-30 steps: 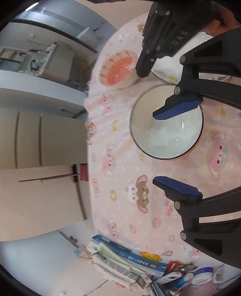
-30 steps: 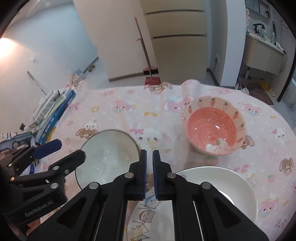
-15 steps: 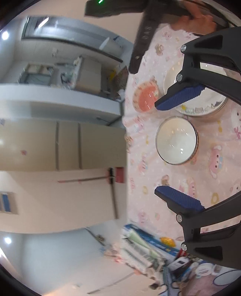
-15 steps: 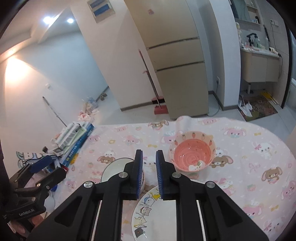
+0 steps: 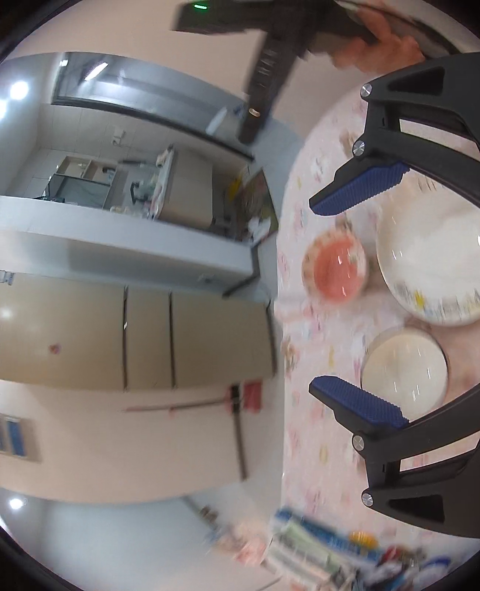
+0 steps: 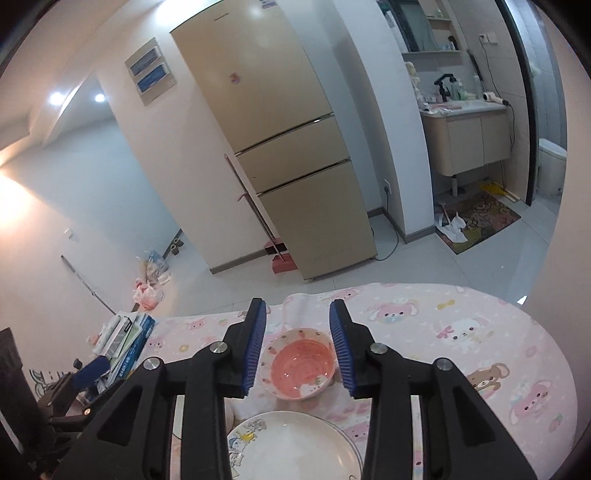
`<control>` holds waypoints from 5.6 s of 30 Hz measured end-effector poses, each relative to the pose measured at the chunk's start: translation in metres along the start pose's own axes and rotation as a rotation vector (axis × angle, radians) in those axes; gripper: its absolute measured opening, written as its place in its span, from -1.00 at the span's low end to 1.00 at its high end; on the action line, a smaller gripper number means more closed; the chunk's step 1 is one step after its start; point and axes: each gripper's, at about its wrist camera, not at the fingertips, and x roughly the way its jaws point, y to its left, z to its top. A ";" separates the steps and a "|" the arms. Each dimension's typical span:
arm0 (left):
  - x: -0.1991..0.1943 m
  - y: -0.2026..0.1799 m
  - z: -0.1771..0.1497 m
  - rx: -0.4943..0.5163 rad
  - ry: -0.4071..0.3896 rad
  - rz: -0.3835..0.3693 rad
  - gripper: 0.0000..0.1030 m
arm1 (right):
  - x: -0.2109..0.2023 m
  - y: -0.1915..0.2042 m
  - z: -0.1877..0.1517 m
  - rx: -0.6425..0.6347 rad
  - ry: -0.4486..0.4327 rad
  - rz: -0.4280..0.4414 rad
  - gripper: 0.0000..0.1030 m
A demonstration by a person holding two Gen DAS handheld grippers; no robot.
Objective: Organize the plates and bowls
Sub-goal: 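Move both grippers to the pink strawberry-pattern bowl, then close both grippers on the rim of the pink bowl, then lift the pink bowl with both grippers toward the plate stack, then carry the pink bowl with both grippers over the white bowl on the stack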
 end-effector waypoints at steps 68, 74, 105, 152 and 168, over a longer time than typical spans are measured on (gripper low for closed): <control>0.271 0.021 -0.071 -0.108 0.573 0.011 -0.68 | 0.197 -0.037 -0.080 0.001 0.490 -0.064 -0.82; 0.271 0.016 -0.070 -0.097 0.537 0.046 -0.65 | 0.214 -0.044 -0.092 0.089 0.545 -0.032 -0.60; 0.129 -0.014 -0.013 -0.056 0.204 -0.005 -0.64 | 0.107 0.013 -0.054 0.047 0.315 0.072 -0.66; -0.046 0.074 -0.020 -0.109 0.034 0.113 -0.64 | 0.035 0.165 -0.087 -0.145 0.249 0.215 -0.60; -0.041 0.119 -0.093 -0.212 0.011 0.096 -0.64 | 0.078 0.184 -0.138 -0.164 0.369 0.211 -0.57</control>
